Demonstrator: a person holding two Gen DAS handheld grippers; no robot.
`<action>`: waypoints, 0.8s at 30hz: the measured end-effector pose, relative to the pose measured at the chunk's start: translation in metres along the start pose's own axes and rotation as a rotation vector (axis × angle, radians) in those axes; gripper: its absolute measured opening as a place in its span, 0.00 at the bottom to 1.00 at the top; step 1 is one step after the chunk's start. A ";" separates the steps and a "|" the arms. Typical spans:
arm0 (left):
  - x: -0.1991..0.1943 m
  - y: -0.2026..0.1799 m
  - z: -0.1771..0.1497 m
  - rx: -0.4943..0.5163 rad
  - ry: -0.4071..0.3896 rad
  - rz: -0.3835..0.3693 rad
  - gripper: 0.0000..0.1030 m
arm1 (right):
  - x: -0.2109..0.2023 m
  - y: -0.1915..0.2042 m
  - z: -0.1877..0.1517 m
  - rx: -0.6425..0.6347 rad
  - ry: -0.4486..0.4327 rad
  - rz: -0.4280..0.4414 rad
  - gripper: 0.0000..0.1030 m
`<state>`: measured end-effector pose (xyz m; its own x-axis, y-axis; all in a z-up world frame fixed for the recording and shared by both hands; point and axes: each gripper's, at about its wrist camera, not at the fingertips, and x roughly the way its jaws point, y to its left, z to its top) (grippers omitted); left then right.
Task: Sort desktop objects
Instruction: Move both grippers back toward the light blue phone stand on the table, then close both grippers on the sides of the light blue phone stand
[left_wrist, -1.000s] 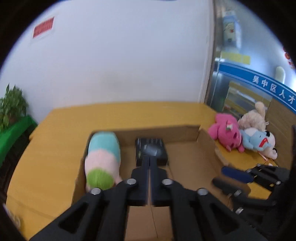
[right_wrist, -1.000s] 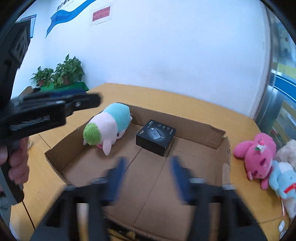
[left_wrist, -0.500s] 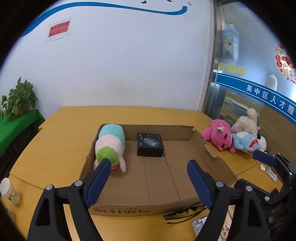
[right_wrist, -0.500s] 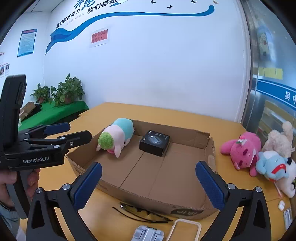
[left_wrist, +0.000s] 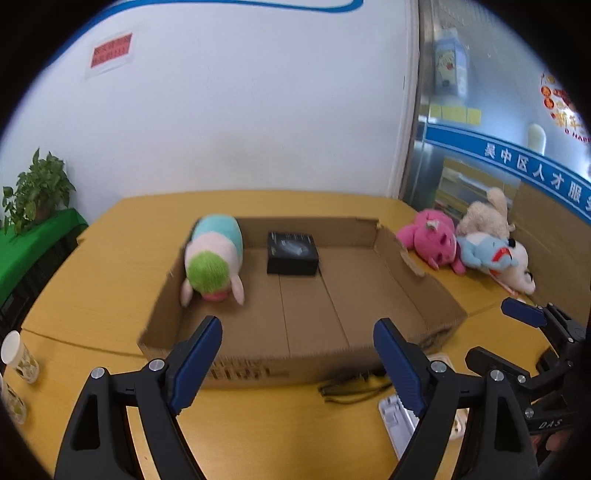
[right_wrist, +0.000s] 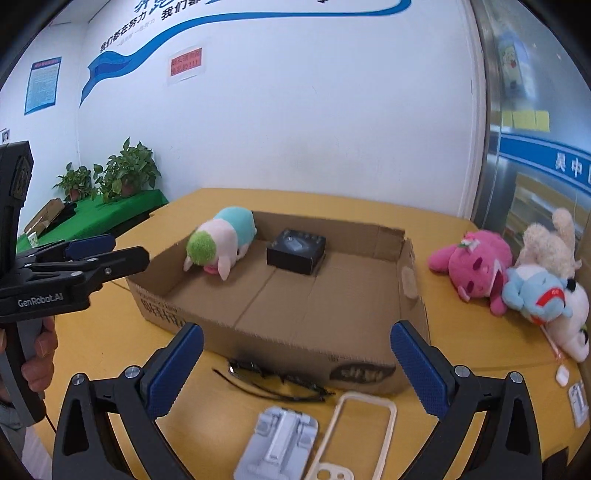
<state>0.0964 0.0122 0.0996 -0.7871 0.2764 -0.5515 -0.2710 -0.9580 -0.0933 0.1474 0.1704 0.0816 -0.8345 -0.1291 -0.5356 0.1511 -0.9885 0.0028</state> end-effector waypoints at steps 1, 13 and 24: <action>0.005 -0.001 -0.005 -0.001 0.025 -0.011 0.82 | 0.001 -0.005 -0.009 0.018 0.020 0.012 1.00; 0.044 -0.010 -0.070 -0.035 0.244 -0.101 0.82 | 0.049 0.012 -0.107 0.045 0.328 0.162 0.97; 0.053 0.003 -0.083 -0.060 0.302 -0.119 0.82 | 0.060 0.041 -0.121 0.014 0.363 0.278 0.85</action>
<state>0.0996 0.0178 0.0012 -0.5495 0.3602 -0.7539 -0.3110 -0.9256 -0.2155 0.1679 0.1314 -0.0529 -0.5234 -0.3566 -0.7739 0.3343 -0.9213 0.1984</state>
